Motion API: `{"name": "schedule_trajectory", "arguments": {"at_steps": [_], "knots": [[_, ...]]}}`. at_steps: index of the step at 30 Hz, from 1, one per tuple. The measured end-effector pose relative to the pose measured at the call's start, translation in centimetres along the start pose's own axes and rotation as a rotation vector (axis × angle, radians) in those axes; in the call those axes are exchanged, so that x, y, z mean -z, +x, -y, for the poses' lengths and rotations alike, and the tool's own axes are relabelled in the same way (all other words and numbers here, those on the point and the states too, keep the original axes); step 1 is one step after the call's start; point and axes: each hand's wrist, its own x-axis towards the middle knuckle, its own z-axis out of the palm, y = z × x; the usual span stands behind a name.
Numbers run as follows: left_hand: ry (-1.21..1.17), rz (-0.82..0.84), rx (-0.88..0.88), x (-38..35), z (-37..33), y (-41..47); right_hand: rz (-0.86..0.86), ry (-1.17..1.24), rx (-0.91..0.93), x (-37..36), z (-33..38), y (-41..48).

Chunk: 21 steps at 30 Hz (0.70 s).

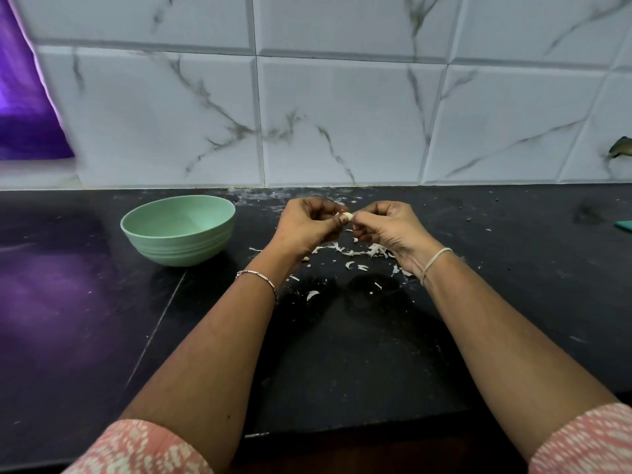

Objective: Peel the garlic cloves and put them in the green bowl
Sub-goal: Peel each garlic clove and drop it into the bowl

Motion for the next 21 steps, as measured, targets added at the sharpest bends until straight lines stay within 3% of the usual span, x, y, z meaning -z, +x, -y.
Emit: {"name": "schedule_trajectory", "arguments": {"at_steps": [21], "knots": [[-0.059, -0.048, 0.017, -0.35, -0.55, -0.51, 0.02, 0.074, -0.052, 0.02, -0.07, 0.23]]}}
